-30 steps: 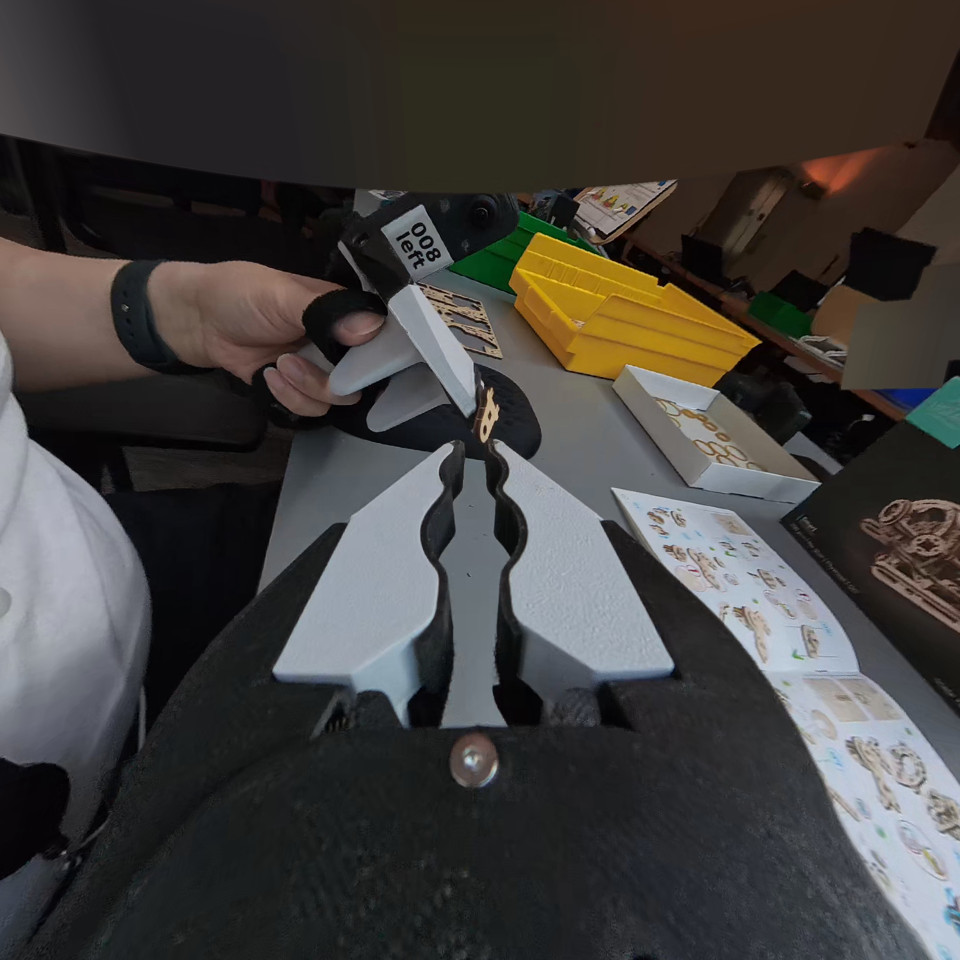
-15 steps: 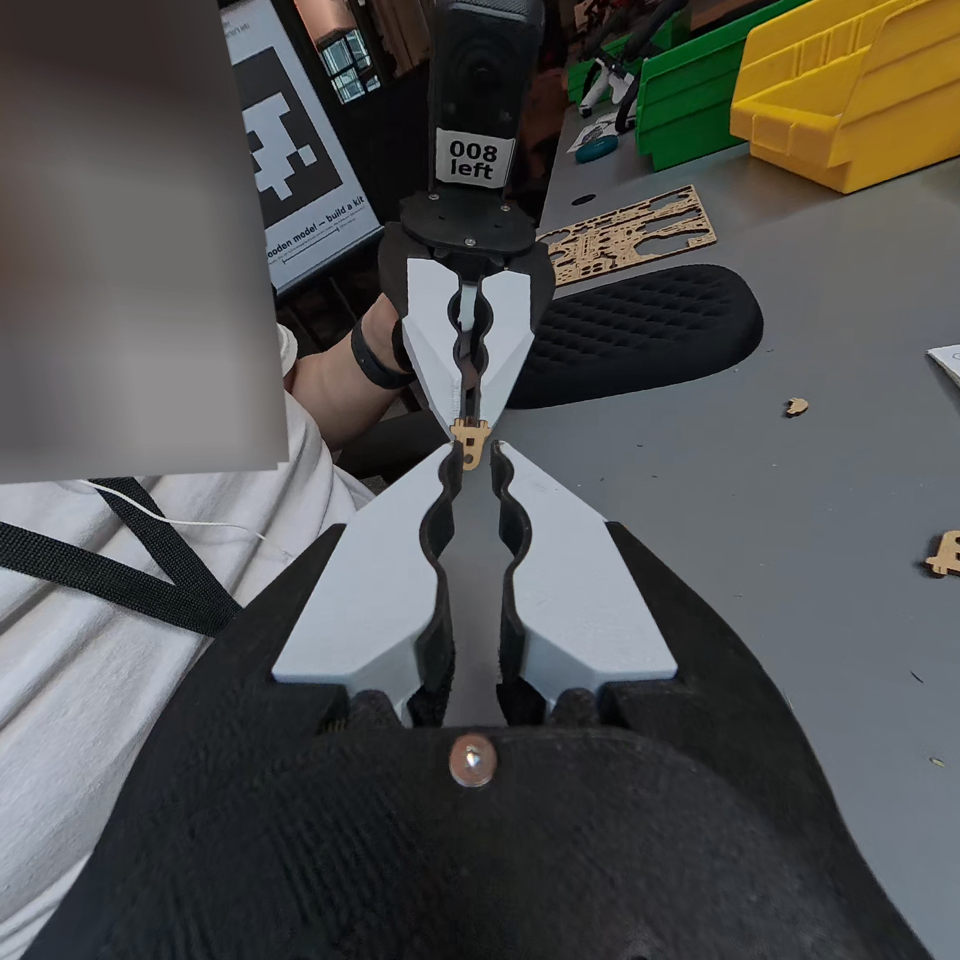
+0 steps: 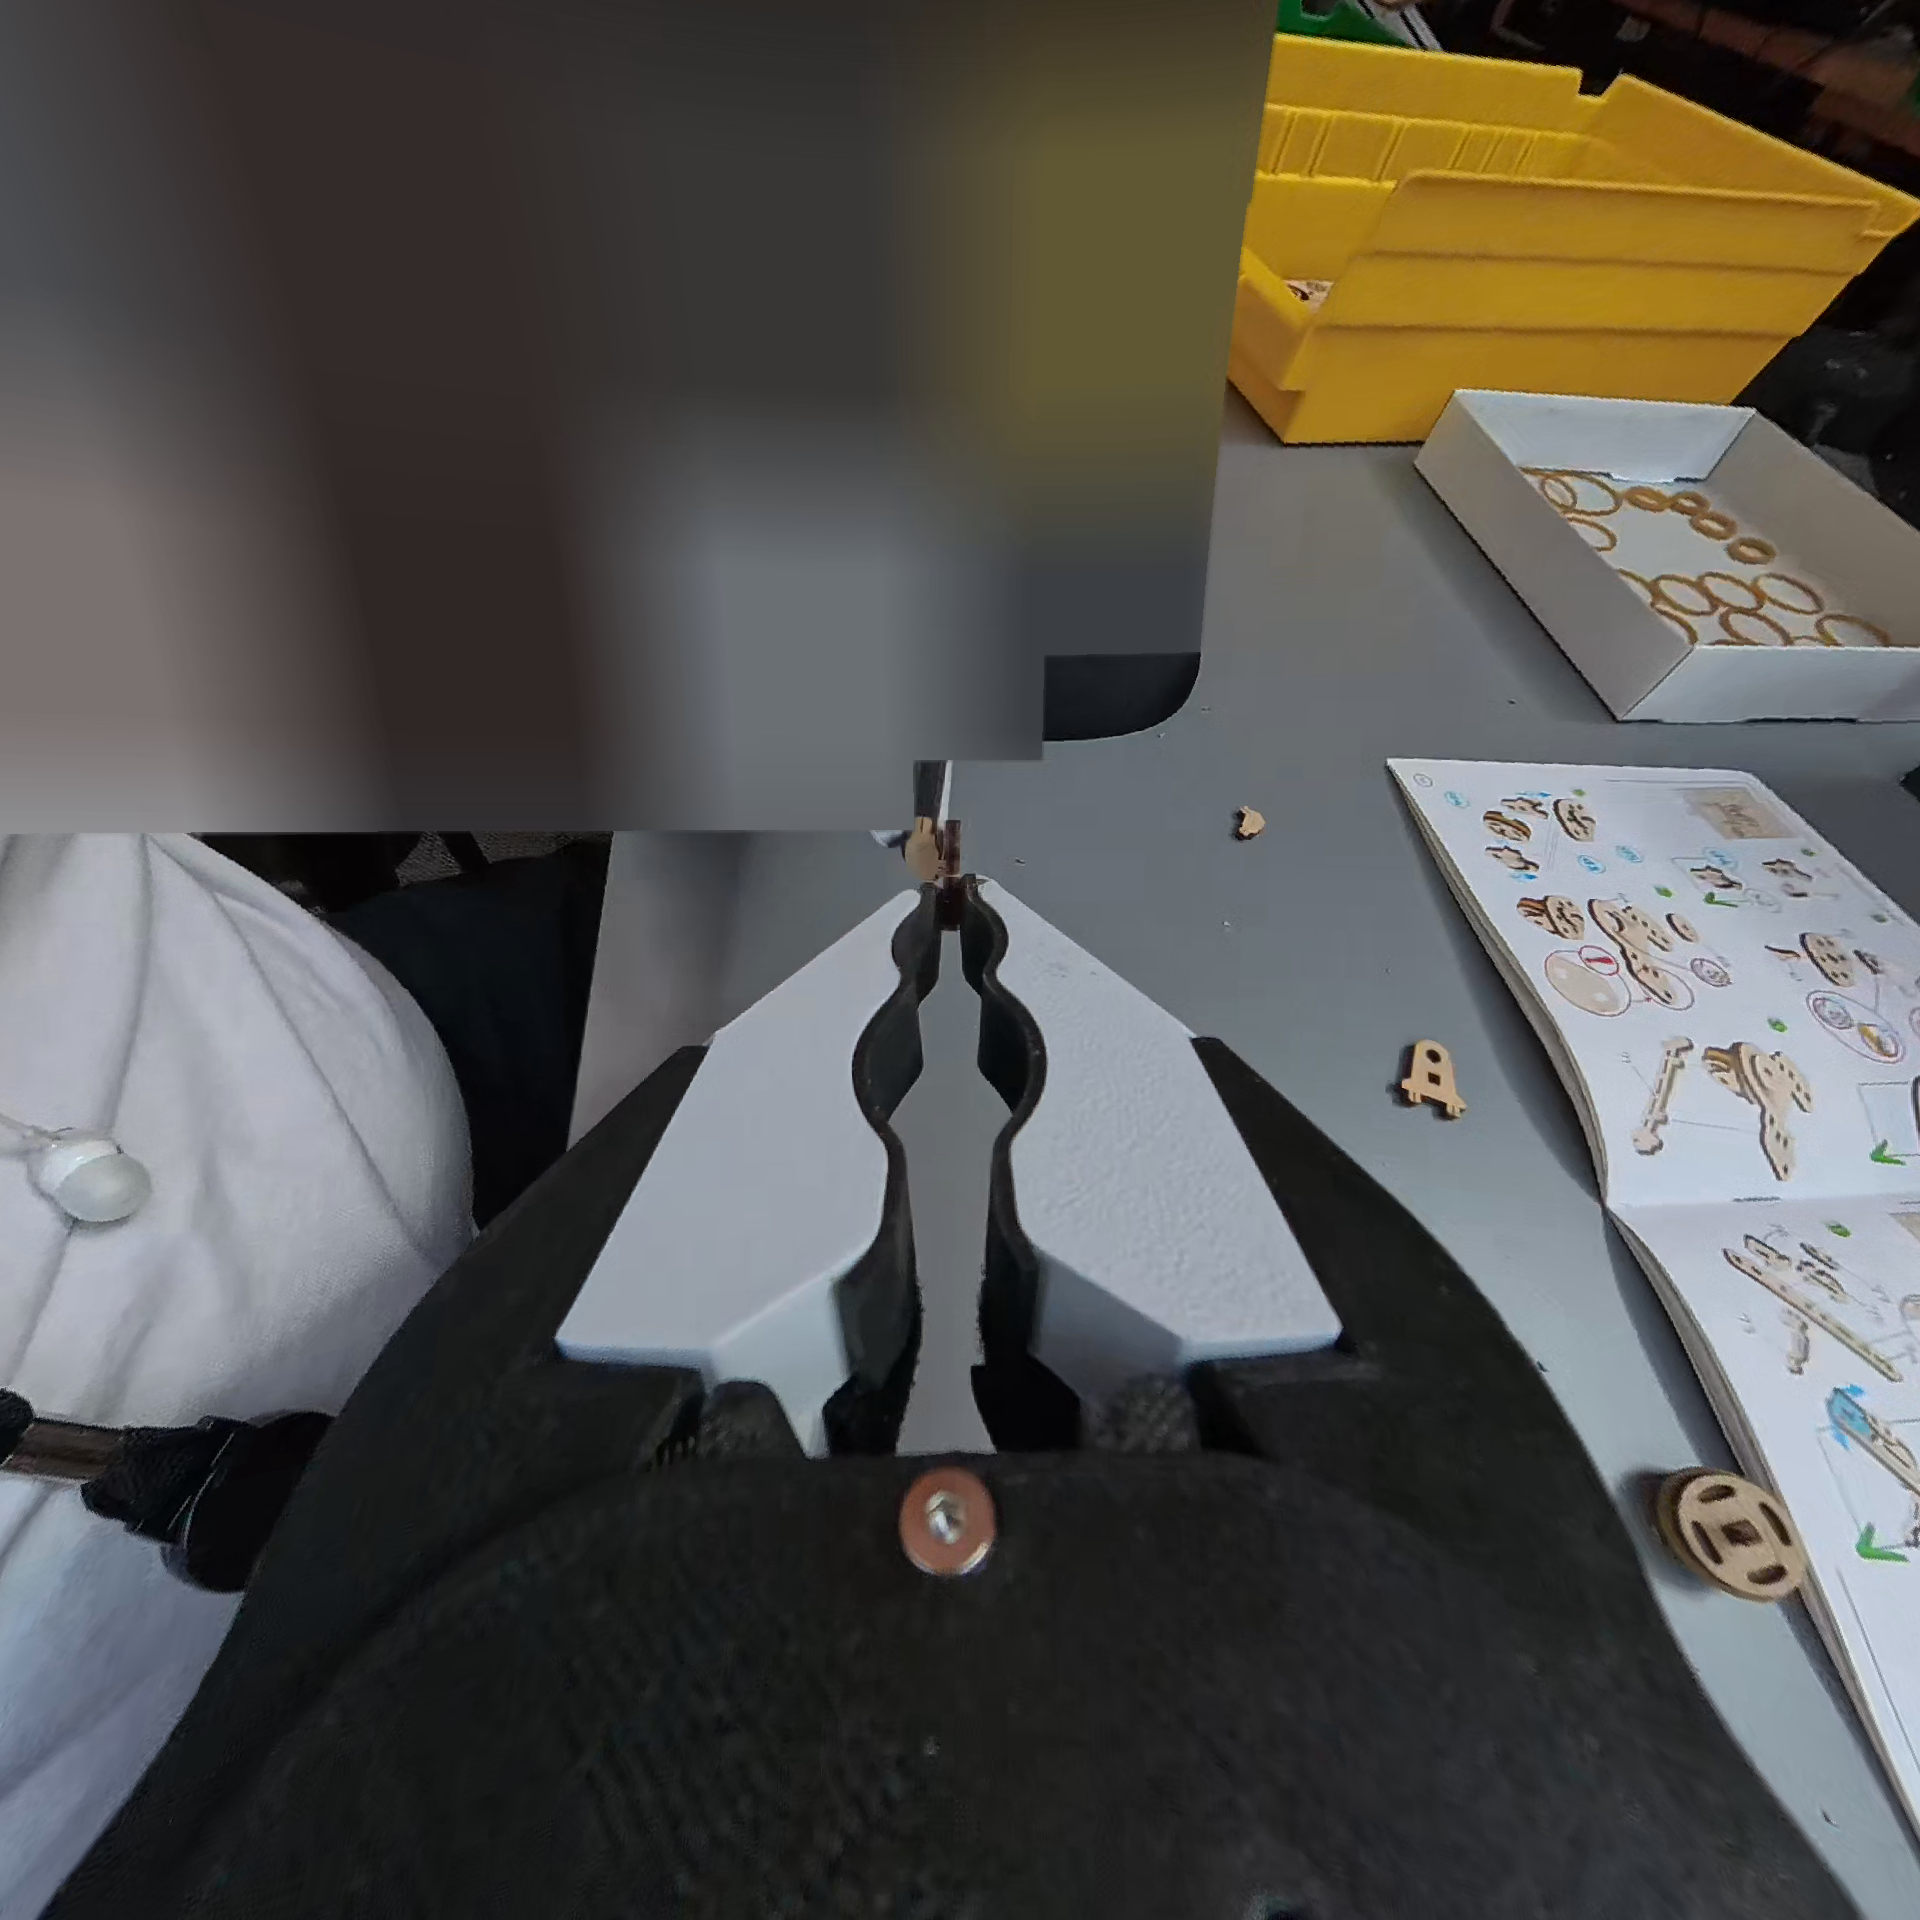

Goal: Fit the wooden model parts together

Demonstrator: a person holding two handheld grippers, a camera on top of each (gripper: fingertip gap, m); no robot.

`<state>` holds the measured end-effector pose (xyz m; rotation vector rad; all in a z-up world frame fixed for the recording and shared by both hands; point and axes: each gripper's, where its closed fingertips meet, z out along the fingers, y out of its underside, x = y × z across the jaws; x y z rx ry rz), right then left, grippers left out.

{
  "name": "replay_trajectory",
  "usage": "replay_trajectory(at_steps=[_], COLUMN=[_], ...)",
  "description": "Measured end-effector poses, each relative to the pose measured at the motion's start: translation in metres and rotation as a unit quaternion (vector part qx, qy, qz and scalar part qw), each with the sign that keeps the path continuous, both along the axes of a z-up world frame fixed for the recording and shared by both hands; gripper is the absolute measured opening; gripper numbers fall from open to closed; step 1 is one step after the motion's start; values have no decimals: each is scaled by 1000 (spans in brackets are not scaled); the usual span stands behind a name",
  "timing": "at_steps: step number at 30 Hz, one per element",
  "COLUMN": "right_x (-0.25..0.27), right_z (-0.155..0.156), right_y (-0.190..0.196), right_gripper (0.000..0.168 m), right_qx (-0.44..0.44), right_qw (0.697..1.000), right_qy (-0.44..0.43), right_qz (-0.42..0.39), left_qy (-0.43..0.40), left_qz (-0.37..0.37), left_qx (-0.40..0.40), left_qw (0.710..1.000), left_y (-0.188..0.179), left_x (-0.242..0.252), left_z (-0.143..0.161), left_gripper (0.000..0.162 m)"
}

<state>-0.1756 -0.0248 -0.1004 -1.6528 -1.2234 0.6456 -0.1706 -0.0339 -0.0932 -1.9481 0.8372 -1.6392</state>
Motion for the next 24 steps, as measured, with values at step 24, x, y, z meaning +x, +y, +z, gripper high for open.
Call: replay_trajectory(at_steps=[24], right_x=[17], right_z=[-43], right_y=[23], right_gripper=[17], right_qx=[-161], right_qw=[972], right_qy=[-152], right_qz=[-80], left_qy=[25], left_qz=[40], left_qx=[11], left_qw=[999], left_y=[15], left_x=[-27], left_z=[-7], left_gripper=[15])
